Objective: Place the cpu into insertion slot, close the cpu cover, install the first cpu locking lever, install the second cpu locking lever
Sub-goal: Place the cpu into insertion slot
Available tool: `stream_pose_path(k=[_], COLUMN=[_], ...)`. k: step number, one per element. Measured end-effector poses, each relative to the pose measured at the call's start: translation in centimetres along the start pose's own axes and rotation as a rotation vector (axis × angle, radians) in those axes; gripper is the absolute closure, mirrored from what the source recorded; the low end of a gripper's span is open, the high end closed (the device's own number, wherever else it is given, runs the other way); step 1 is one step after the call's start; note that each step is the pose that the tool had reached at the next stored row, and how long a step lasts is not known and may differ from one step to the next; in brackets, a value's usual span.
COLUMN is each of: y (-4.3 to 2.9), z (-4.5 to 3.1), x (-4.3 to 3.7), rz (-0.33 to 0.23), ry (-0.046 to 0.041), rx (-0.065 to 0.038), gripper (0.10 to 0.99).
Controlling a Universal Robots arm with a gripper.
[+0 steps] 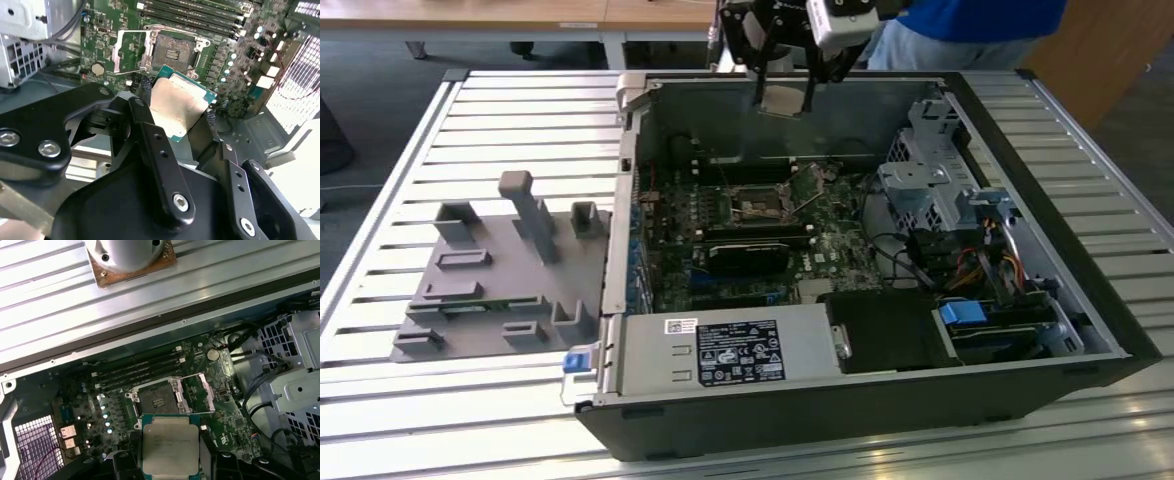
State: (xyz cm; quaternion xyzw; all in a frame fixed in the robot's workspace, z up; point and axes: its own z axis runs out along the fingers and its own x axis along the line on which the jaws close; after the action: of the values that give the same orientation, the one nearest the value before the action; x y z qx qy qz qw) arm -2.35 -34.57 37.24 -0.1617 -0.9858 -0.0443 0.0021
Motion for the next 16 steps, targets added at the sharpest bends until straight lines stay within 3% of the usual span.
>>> stream_pose_path(k=[16], y=[0.01], z=[0.25], x=[0.01], rz=[0.209], ry=[-0.0187], rx=[-0.002], gripper=[0.545])
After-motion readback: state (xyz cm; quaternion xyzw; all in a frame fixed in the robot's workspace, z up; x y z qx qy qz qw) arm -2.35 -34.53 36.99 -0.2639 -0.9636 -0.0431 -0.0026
